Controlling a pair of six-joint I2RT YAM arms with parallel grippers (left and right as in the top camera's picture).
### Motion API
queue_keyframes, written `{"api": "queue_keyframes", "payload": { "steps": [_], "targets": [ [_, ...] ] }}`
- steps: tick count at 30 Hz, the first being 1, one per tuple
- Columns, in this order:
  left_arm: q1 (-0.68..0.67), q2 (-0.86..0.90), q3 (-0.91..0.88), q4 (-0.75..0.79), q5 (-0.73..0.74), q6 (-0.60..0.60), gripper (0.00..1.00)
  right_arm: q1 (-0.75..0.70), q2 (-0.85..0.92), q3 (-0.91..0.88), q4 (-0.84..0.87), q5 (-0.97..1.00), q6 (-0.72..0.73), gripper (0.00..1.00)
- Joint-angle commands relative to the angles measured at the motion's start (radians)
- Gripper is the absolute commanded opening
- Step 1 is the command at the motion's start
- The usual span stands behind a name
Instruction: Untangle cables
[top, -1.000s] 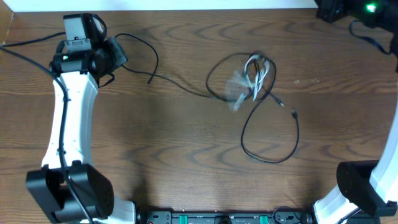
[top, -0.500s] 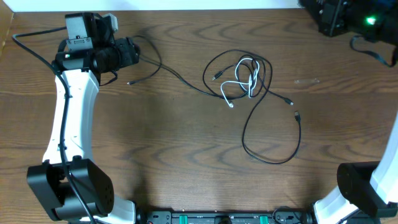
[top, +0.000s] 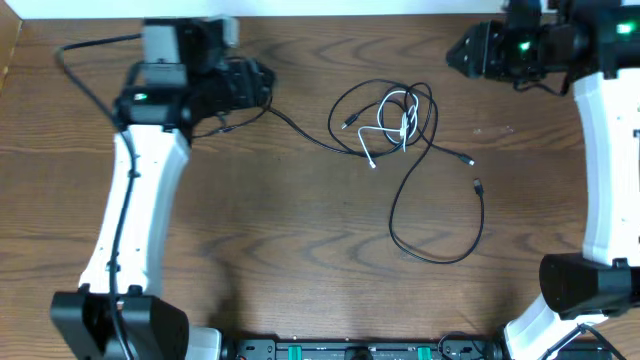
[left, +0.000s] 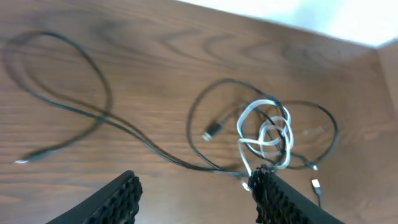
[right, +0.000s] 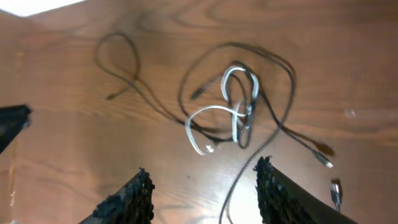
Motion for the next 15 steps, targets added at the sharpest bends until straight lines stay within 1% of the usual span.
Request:
{"api": "queue_keyframes", "payload": {
  "steps": [1,7,11,13,15],
  "targets": [
    [-0.09,0.041,0.005,0.022,-0.059,-0.056,0.6,-0.001,-0.002,-0.078,0.034,0.056,0.051,0.55],
    [-0.208,0.091,0.005,0.119,-0.121,-0.14,0.61,0.011,0.0,-0.285,0.198,0.049,0.077,0.54],
    [-0.243,0.126,0.005,0.174,-0.124,-0.241,0.61,0.014,0.006,-0.426,0.321,0.02,0.08,0.54],
    [-0.259,0.145,0.005,0.186,-0.124,-0.289,0.61,0.015,0.01,-0.48,0.375,0.006,0.08,0.51],
    [-0.282,0.17,0.005,0.2,-0.12,-0.317,0.61,0.016,0.011,-0.535,0.431,0.006,0.091,0.51]
  ]
}}
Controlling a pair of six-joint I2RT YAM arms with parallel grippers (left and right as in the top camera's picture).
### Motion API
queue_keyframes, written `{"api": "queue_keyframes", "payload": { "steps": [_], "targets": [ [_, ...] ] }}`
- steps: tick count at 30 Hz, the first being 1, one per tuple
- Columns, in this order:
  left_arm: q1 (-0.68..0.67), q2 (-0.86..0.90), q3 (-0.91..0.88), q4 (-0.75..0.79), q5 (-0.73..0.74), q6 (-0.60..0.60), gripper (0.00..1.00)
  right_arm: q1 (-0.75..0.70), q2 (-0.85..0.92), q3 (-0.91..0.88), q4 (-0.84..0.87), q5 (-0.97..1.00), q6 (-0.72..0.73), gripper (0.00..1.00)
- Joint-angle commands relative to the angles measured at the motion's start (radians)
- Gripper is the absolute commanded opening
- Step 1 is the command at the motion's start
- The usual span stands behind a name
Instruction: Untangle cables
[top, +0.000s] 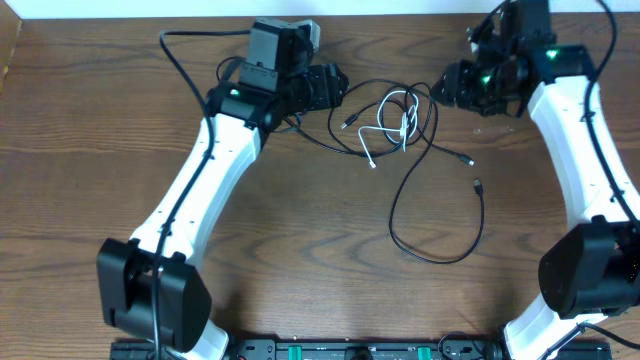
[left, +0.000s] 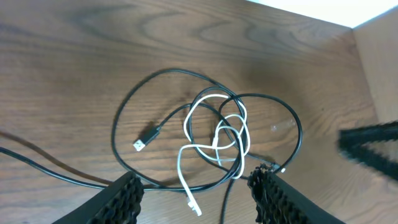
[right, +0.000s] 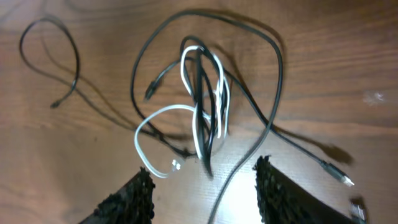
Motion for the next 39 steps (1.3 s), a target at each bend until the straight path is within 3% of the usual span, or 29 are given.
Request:
{"api": "queue_keyframes", "payload": {
  "steps": [1,9,15,22,24,39],
  "targets": [
    [-0.035,0.048,0.005,0.018,-0.015,-0.097,0.61,0.006,0.007,-0.067,0.049,-0.021,0.02,0.51],
    [-0.116,0.129,0.005,0.094,0.004,-0.117,0.61,0.02,0.008,-0.209,0.2,-0.02,0.038,0.51],
    [-0.166,0.184,0.005,0.137,0.004,-0.137,0.61,0.025,0.01,-0.285,0.284,0.012,0.075,0.42],
    [-0.204,0.233,0.005,0.175,0.004,-0.14,0.61,0.024,0.01,-0.325,0.323,0.05,0.093,0.17],
    [-0.217,0.243,0.005,0.191,0.003,-0.14,0.61,0.023,0.01,-0.325,0.322,0.082,0.117,0.02],
    [-0.269,0.371,0.005,0.352,-0.008,-0.167,0.59,0.023,0.01,-0.325,0.288,0.076,0.12,0.01]
  ]
}}
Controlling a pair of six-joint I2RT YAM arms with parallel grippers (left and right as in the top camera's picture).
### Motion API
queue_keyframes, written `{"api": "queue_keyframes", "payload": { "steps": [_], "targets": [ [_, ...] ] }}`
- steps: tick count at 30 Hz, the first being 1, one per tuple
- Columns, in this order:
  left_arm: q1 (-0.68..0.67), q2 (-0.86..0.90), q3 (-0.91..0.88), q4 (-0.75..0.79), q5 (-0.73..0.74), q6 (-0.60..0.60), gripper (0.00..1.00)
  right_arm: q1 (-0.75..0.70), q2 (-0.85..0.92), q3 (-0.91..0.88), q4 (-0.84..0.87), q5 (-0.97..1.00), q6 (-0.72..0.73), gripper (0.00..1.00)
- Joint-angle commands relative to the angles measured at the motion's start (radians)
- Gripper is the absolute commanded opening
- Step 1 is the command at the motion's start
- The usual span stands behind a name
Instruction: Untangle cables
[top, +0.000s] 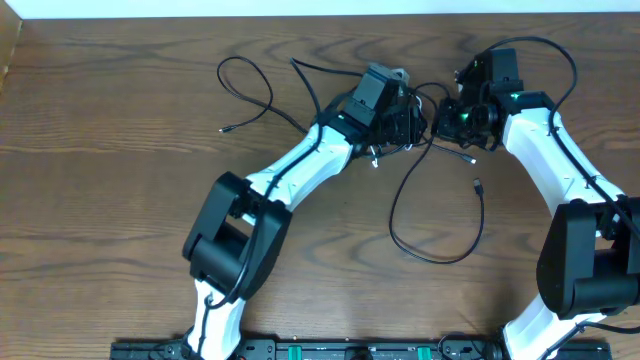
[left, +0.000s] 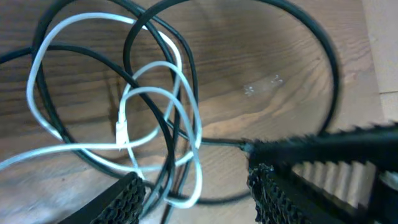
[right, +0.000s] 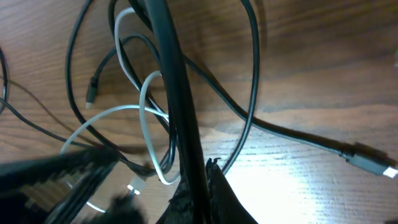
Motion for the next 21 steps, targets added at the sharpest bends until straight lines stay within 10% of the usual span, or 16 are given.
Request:
{"api": "queue_keyframes", "payload": {
  "steps": [1,21],
  "targets": [
    [0.002,0.031,0.005,0.037,-0.017,-0.011,0.59,-0.001,0.008,-0.003,-0.006,0.01,0.012,0.01],
    [-0.047,0.101,0.005,0.116,-0.081,-0.026,0.55,-0.002,0.008,-0.003,-0.024,0.011,0.012,0.01]
  ]
}}
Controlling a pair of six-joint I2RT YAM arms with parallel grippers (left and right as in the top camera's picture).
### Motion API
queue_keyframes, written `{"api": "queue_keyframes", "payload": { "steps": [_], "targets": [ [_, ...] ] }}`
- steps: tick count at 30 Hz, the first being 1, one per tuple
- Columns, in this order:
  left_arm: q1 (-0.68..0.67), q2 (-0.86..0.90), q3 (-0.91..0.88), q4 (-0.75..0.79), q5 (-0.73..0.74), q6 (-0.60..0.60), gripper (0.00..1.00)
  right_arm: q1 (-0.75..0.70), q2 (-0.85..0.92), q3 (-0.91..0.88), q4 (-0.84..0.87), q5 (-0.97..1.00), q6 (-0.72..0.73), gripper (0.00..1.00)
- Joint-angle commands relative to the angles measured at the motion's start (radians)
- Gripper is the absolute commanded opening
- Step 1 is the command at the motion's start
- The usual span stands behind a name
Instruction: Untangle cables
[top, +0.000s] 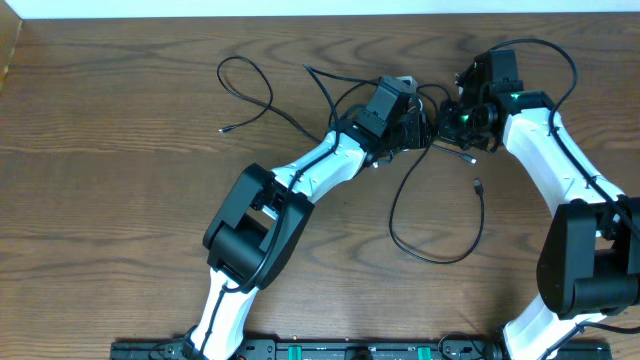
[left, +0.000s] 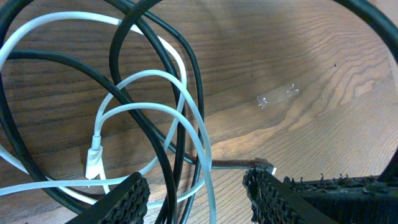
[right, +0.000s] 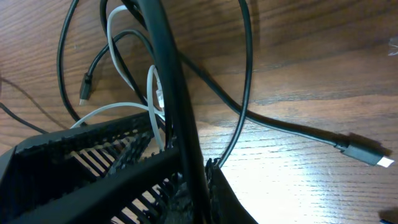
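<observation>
A tangle of black and white cables lies at the back middle of the wooden table. My left gripper is open and low over the tangle, with black strands and the white cable running between its fingers. My right gripper is shut on a thick black cable at the tangle's right side. The two grippers nearly touch; the left one's finger fills the lower left of the right wrist view. In the overhead view the left gripper and the right gripper meet over the tangle.
A long black loop trails from the tangle toward the table's front, its plug ends lying right of it. Another thin black loop lies at the back left. A plug rests on the wood near the right gripper.
My left gripper has shifted a little to the right, closer to the right gripper, and still stands open over the strands. The right gripper stays shut on the black cable.
Both grippers were open and high at the table's back corners, far from the tangle. Then both had come nearer, still open. Later the right one was shut on a black cable and the left was down in the tangle, where both remain.
</observation>
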Motion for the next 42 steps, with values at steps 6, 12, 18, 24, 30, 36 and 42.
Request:
{"api": "queue_keyframes", "payload": {
  "steps": [6,12,18,24,30,36,42],
  "targets": [
    [-0.005,0.042,0.005,-0.031,-0.054,0.003,0.49,-0.001,0.008,-0.003,-0.016,0.001,0.009,0.01],
    [-0.005,0.045,0.004,-0.047,-0.077,0.003,0.41,-0.001,0.008,-0.003,-0.016,0.001,0.01,0.01],
    [0.002,0.039,0.005,-0.047,-0.089,0.003,0.08,-0.002,0.008,-0.003,-0.019,0.006,0.009,0.01],
    [0.05,-0.068,0.006,-0.078,0.012,0.02,0.08,-0.001,0.008,-0.003,-0.019,0.034,0.014,0.01],
    [0.099,-0.266,0.006,-0.193,0.048,0.08,0.08,-0.001,0.01,-0.004,-0.017,0.039,0.017,0.01],
    [0.109,-0.434,0.006,-0.295,0.048,0.189,0.08,-0.001,0.043,-0.005,-0.016,0.034,0.032,0.01],
    [0.111,-0.476,0.006,-0.333,0.048,0.203,0.08,0.0,0.061,-0.004,0.052,-0.2,-0.041,0.01]
  ]
}}
